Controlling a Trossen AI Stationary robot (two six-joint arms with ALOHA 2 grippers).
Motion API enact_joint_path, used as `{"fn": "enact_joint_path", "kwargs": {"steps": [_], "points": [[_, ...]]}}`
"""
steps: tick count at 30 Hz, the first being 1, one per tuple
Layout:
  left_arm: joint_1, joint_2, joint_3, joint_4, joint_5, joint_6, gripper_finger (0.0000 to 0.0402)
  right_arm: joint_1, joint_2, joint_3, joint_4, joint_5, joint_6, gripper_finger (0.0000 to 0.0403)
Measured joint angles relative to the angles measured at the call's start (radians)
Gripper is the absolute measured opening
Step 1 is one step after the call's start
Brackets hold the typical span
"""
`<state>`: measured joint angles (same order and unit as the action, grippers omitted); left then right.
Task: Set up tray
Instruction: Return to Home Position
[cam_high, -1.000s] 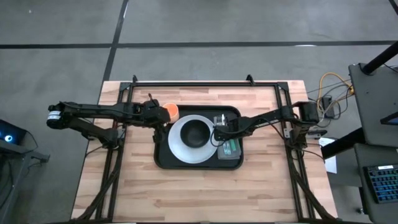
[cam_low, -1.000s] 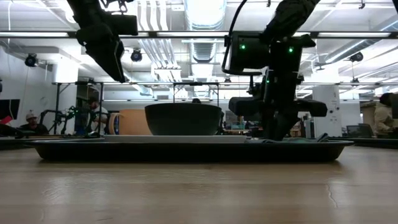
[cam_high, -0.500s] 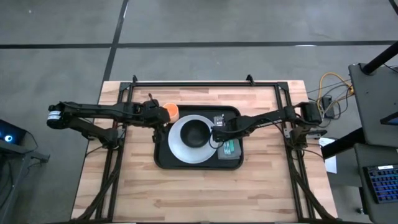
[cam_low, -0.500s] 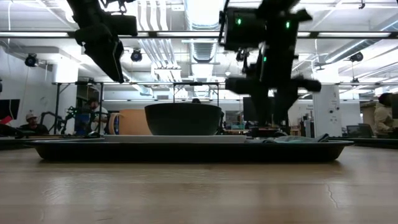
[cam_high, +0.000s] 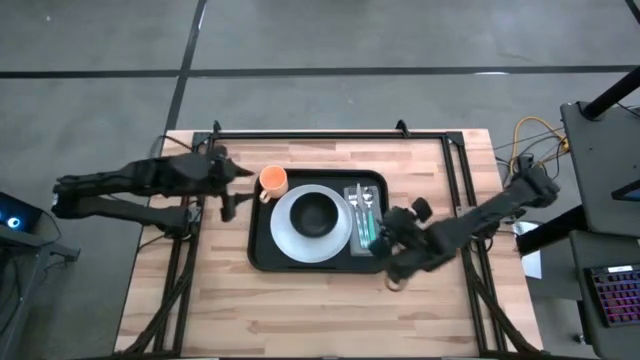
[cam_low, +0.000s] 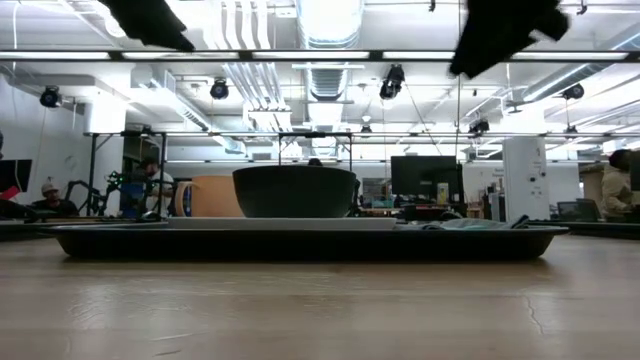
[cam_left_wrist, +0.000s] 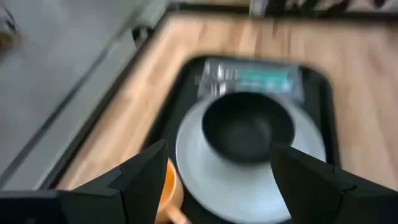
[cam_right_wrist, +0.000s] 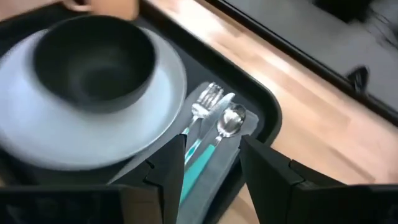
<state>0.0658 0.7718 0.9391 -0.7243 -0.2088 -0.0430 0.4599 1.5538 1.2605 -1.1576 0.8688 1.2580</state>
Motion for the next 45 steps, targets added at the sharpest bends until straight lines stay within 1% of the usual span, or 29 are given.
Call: {"fn": "enact_joint_path", "kwargs": {"steps": [2,5,7,9,11,14,16,18,19,20,22,23,25,27,29,33,35,36,38,40,43,45], "points": [[0.0,-0.058,-0.008,0.019,0.0,0.0,0.0262,0.06,-0.064,-0.034,0.0,0.014,-0.034,0.0143],[0.0,-0.109,-0.01,0.026,0.0,0.002,0.0262,0.166,-0.159,-0.093,0.0,0.063,-0.085,0.0138],[0.0,-0.122,-0.01,0.026,-0.001,0.018,0.0262,0.237,-0.232,-0.133,-0.021,0.092,-0.093,0.0133],[0.0,-0.126,-0.01,0.026,-0.002,0.024,0.0262,0.295,-0.315,-0.163,-0.047,0.098,-0.081,0.0128],[0.0,-0.128,-0.009,0.026,-0.002,0.011,0.0262,0.339,-0.395,-0.187,-0.072,0.079,-0.075,0.0124],[0.0,-0.128,-0.007,0.025,-0.002,0.001,0.0262,0.387,-0.509,-0.21,-0.056,0.008,-0.032,0.0118],[0.0,-0.128,-0.007,0.014,-0.002,-0.064,0.0262,0.419,-0.573,-0.24,-0.011,-0.03,0.009,0.0116],[0.0,-0.133,-0.007,0.0,0.001,-0.143,0.0262,0.453,-0.622,-0.281,0.066,-0.014,-0.031,0.0114],[0.0,-0.14,-0.007,-0.019,0.027,-0.148,0.0262,0.471,-0.639,-0.305,0.12,0.001,-0.073,0.0113],[0.0,-0.148,-0.012,-0.038,0.076,-0.135,0.0262,0.489,-0.656,-0.335,0.173,0.007,-0.131,0.0113],[0.0,-0.172,-0.034,-0.028,0.232,-0.066,0.0262,0.528,-0.686,-0.376,0.261,0.003,-0.271,0.0114],[0.0,-0.188,-0.051,0.011,0.315,-0.052,0.0262,0.547,-0.705,-0.395,0.297,-0.022,-0.329,0.0115],[0.0,-0.221,-0.089,0.117,0.447,-0.045,0.0262,0.586,-0.738,-0.436,0.359,-0.063,-0.409,0.0117],[0.0,-0.259,-0.127,0.193,0.541,-0.024,0.0262,0.629,-0.771,-0.475,0.454,-0.078,-0.482,0.0118],[0.0,-0.294,-0.166,0.239,0.597,-0.018,0.0262,0.679,-0.805,-0.512,0.549,-0.089,-0.605,0.0118],[0.0,-0.354,-0.246,0.298,0.596,-0.088,0.0262,0.787,-0.863,-0.597,0.788,-0.123,-0.911,0.0114],[0.0,-0.374,-0.286,0.331,0.595,-0.107,0.0262,0.834,-0.902,-0.635,0.871,-0.138,-1.004,0.0111],[0.0,-0.378,-0.307,0.345,0.595,-0.116,0.0262,0.851,-0.921,-0.655,0.887,-0.137,-1.023,0.0109],[0.0,-0.397,-0.35,0.442,0.594,-0.127,0.0262,0.879,-0.961,-0.698,0.91,-0.128,-1.031,0.0107],[0.0,-0.421,-0.406,0.536,0.572,-0.143,0.0262,0.892,-1.003,-0.752,0.945,-0.087,-1.026,0.0105],[0.0,-0.458,-0.466,0.62,0.467,-0.161,0.0262,0.896,-1.065,-0.832,1.022,-0.046,-1.029,0.0102],[0.0,-0.485,-0.495,0.614,0.395,-0.162,0.0262,0.896,-1.094,-0.873,1.046,-0.053,-1.03,0.0102]]}}
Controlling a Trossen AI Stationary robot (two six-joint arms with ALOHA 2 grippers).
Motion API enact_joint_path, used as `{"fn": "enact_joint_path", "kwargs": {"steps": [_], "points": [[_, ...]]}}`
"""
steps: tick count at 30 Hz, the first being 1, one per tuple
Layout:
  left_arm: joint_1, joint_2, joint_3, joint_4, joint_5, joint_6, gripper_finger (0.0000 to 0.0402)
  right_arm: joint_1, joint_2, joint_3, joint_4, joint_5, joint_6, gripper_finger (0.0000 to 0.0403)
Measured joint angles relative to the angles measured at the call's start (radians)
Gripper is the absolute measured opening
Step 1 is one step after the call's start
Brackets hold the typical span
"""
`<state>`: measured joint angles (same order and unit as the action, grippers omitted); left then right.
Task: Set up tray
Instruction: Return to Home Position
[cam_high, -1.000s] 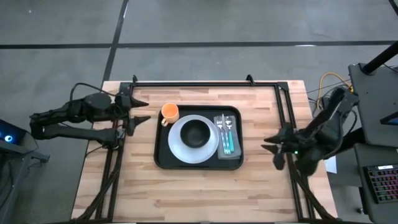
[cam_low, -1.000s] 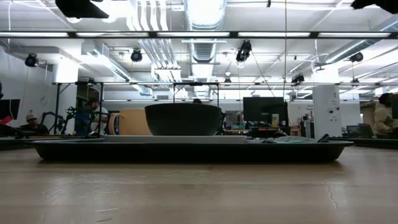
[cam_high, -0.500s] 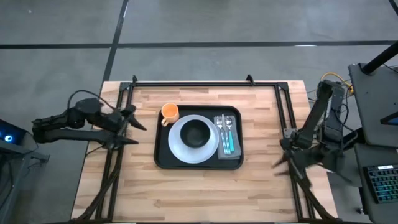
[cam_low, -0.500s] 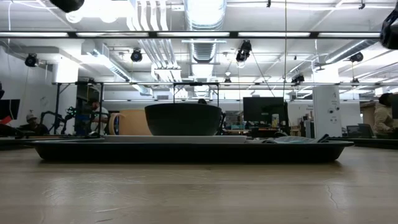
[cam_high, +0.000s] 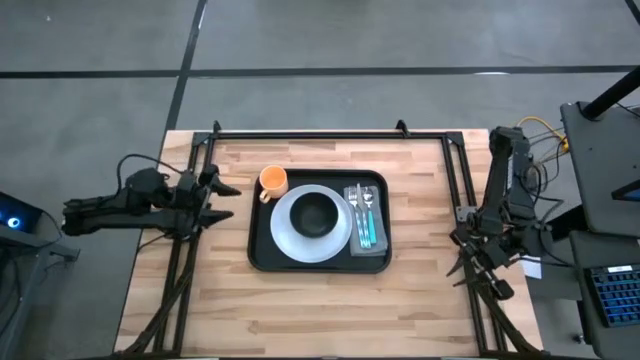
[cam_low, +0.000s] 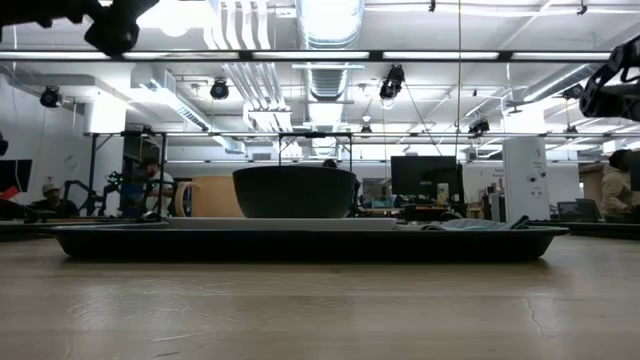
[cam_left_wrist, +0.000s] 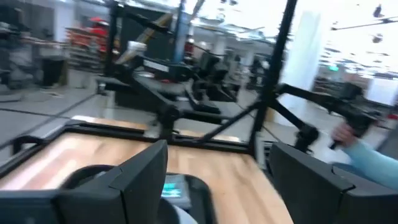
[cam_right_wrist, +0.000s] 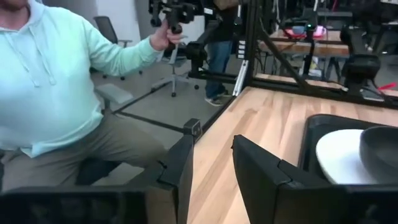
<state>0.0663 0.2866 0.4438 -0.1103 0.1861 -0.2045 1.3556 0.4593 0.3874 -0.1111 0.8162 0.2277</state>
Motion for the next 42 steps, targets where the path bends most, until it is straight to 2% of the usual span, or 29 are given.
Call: {"fn": "enact_joint_path", "kwargs": {"steps": [4,6,11,18,22,30,32,35,42], "points": [[0.0,-0.049,-0.061,0.04,-0.061,0.004,0.0262,-0.001,-0.04,-0.059,0.055,-0.002,-0.001,0.0105],[0.0,-0.082,-0.102,0.094,-0.058,0.004,0.0262,0.0,-0.051,-0.076,0.084,-0.003,-0.016,0.0106],[-0.003,-0.169,-0.207,0.159,0.11,-0.036,0.0262,0.0,-0.059,-0.081,0.095,-0.003,-0.029,0.0104],[-0.028,-0.28,-0.331,0.194,0.128,-0.122,0.0262,0.0,-0.059,-0.06,0.091,-0.006,-0.051,0.0095],[-0.068,-0.281,-0.374,0.277,0.13,-0.122,0.0262,-0.001,-0.06,-0.049,0.091,-0.006,-0.055,0.0093],[-0.141,-0.27,-0.398,0.316,0.128,-0.089,0.0262,0.0,-0.06,-0.048,0.089,-0.009,-0.047,0.01],[-0.16,-0.269,-0.401,0.309,0.129,-0.064,0.0262,-0.001,-0.07,-0.048,0.086,-0.04,-0.015,0.0102],[-0.167,-0.269,-0.4,0.311,0.128,-0.039,0.0262,-0.001,-0.122,-0.048,0.085,-0.154,0.019,0.0102],[-0.167,-0.267,-0.402,0.312,0.127,-0.03,0.0262,0.0,-0.262,-0.048,0.042,-0.319,-0.088,0.0099]]}}
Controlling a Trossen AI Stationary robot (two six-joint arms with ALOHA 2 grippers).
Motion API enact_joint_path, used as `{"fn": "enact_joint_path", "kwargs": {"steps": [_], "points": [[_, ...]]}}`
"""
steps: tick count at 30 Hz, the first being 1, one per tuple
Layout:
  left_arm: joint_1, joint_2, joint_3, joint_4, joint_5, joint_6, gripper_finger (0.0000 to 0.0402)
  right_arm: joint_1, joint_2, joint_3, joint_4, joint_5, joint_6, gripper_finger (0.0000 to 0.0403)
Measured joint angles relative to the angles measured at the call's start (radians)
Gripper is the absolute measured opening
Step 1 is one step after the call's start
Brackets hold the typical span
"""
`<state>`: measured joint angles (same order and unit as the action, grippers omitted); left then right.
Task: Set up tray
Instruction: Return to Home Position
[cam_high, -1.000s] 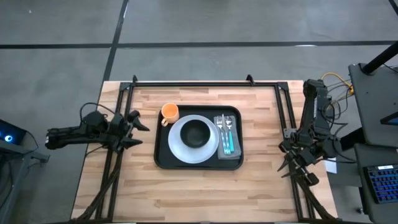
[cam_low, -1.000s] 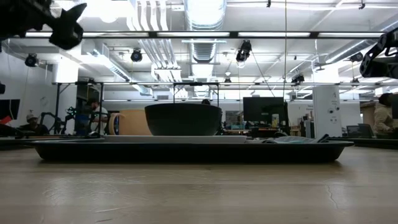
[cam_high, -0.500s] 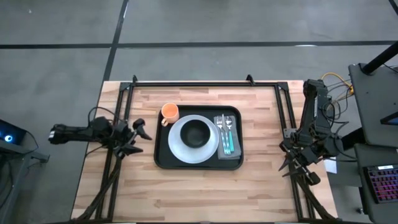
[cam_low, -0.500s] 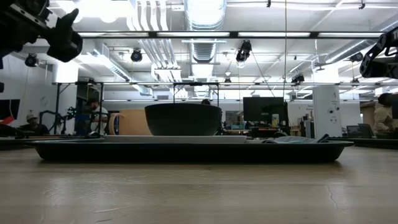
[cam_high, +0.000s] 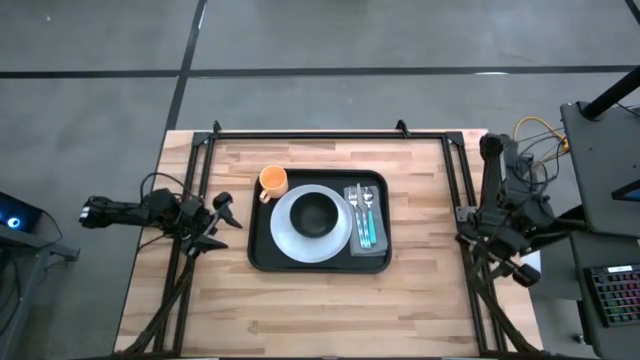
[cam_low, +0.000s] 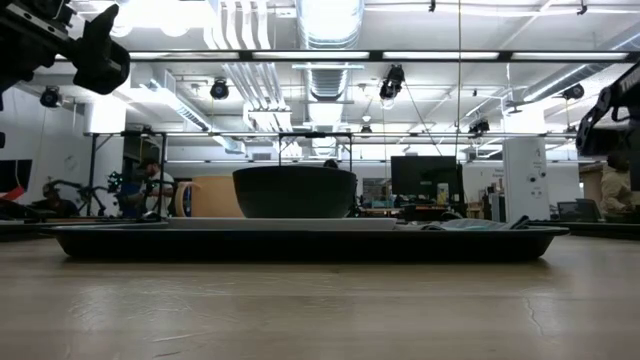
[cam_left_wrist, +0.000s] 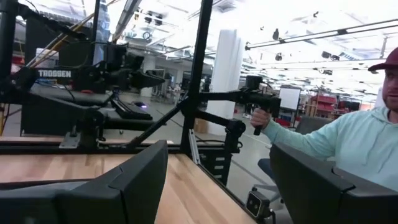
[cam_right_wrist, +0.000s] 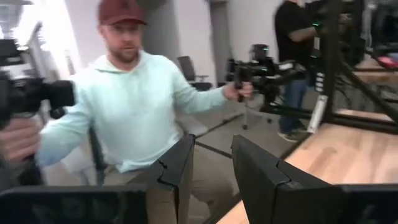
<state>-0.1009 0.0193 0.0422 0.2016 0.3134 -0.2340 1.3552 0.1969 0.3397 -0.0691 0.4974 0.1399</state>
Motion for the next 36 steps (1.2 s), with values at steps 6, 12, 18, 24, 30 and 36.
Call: {"fn": "enact_joint_path", "kwargs": {"steps": [6,12,18,24,30,36], "points": [[0.0,0.0,0.0,0.0,0.0,-0.005,0.0262,0.0,-0.109,0.0,-0.112,-0.051,-0.008,0.009],[0.0,0.0,0.0,-0.003,-0.001,-0.007,0.0262,0.0,-0.198,-0.001,-0.133,-0.173,-0.026,0.0091],[0.001,0.0,-0.001,-0.003,-0.003,-0.007,0.0262,0.0,-0.193,0.019,-0.134,-0.29,-0.083,0.0095],[0.001,0.018,-0.001,-0.003,-0.003,-0.008,0.0262,0.0,-0.197,0.017,-0.126,-0.289,-0.118,0.0087],[0.001,0.054,-0.003,-0.004,-0.003,-0.008,0.0262,0.0,-0.197,-0.076,-0.133,-0.289,-0.106,0.0085],[0.001,0.098,-0.003,-0.004,-0.002,-0.008,0.0262,0.0,-0.197,-0.121,-0.126,-0.345,-0.085,0.0091]]}}
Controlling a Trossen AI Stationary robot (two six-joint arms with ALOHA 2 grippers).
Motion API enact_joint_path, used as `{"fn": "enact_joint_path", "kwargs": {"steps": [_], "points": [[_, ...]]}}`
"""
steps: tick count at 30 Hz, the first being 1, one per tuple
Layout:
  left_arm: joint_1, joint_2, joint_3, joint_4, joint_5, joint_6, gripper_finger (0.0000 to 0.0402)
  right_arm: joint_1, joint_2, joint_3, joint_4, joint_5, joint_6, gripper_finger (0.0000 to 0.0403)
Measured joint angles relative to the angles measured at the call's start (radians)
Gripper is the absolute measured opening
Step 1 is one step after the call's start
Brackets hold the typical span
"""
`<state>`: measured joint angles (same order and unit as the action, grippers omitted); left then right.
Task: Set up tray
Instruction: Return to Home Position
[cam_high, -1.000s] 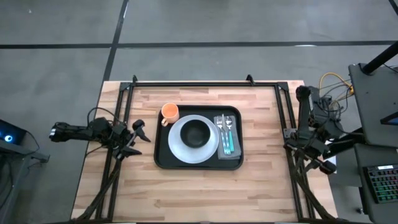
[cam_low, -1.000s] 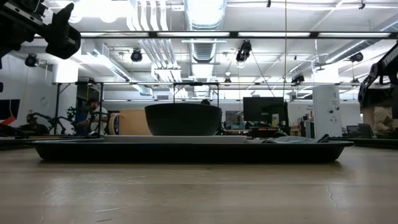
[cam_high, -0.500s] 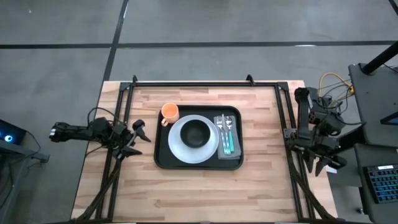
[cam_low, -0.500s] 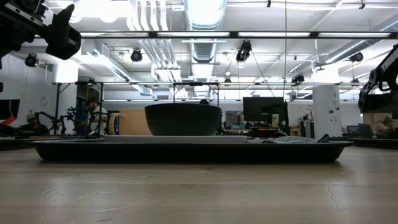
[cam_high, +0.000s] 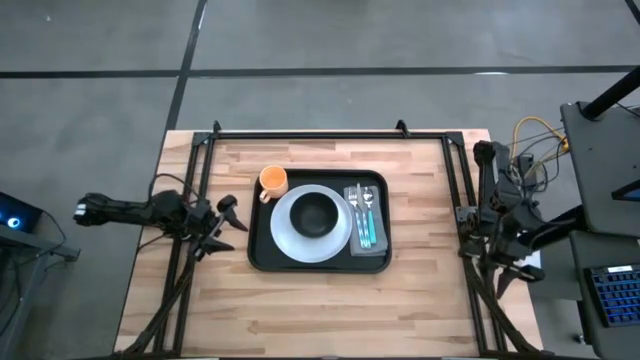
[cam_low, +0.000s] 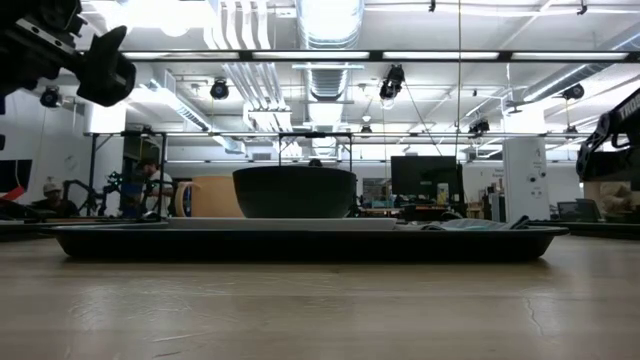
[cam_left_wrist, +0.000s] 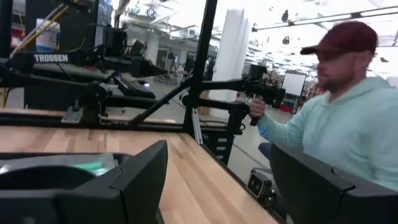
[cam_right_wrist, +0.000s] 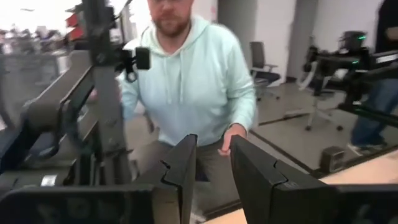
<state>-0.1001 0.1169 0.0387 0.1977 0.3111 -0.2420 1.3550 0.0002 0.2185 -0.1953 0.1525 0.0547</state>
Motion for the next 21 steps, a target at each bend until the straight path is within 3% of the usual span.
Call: {"fn": "enact_joint_path", "kwargs": {"steps": [11,21], "points": [[0.0,0.099,0.0,0.0,0.002,0.0,0.0262,0.0,0.001,-0.201,0.203,-0.049,-0.036,0.0082],[0.0,0.203,0.0,0.001,0.0,0.0,0.0262,0.0,0.03,-0.21,0.21,-0.109,-0.045,0.0076]]}}
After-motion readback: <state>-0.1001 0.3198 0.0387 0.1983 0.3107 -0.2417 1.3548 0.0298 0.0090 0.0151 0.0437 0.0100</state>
